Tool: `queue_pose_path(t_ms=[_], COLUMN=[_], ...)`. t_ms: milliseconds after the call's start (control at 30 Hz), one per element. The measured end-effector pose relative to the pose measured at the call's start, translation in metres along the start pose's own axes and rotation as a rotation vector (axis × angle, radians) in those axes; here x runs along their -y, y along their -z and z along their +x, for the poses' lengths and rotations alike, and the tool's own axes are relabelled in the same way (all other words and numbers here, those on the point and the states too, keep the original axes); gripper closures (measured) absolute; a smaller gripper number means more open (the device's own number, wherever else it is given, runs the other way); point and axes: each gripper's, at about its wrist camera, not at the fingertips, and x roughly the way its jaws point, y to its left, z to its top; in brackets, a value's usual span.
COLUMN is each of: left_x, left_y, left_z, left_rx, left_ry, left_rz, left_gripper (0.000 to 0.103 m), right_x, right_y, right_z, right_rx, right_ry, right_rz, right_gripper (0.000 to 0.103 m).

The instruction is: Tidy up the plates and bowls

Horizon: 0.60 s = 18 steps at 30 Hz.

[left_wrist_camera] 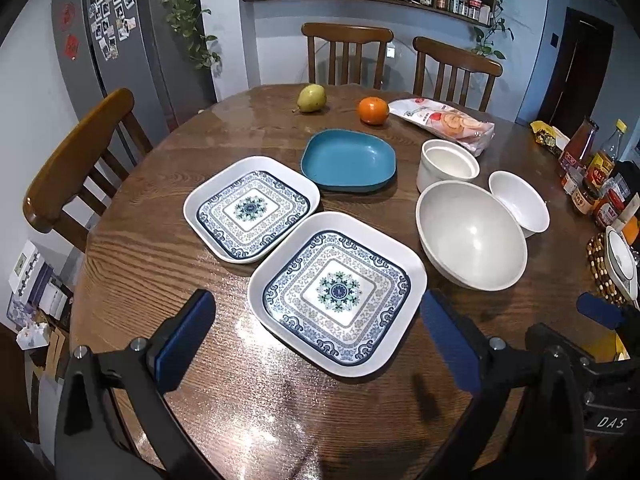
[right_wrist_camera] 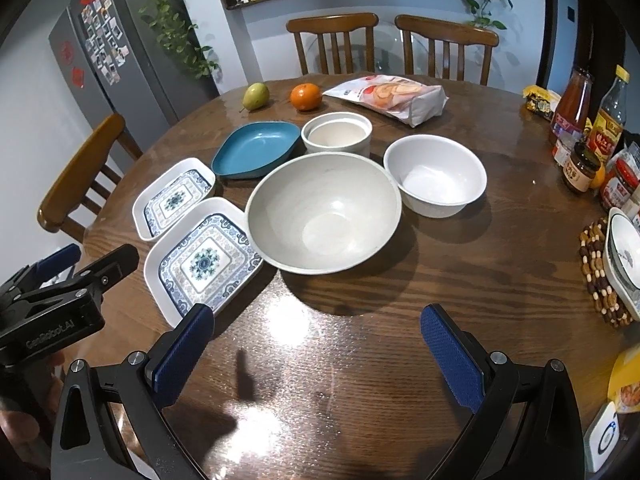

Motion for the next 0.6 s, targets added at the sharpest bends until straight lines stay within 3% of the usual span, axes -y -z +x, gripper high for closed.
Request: queue_pose_path(t_ms=[267,467,600], left_x=[-0.017,-0.053,-0.073], left_y=[0.001,0.003,0.008], left_z=[0.02,0.037,0.048], left_rx=[-0.045,-0.08,-0.106], left_ry=[0.02,0.116,0.164], left_rz=[0.01,-0.042,-0.045], left_gripper=[0.001,0.003,0.011], right_x=[-0.012,-0.023,-0.029], right_y=[0.005,0.008,0.012], right_z=[0.018,0.035,0.048], right_rx=[-0.049,-0.091,-0.121], right_ry=[-0.018,-0.046,-0.07], right_rz=[0.003,0.014,0.026], right_gripper=[0.0,0.0,0.0])
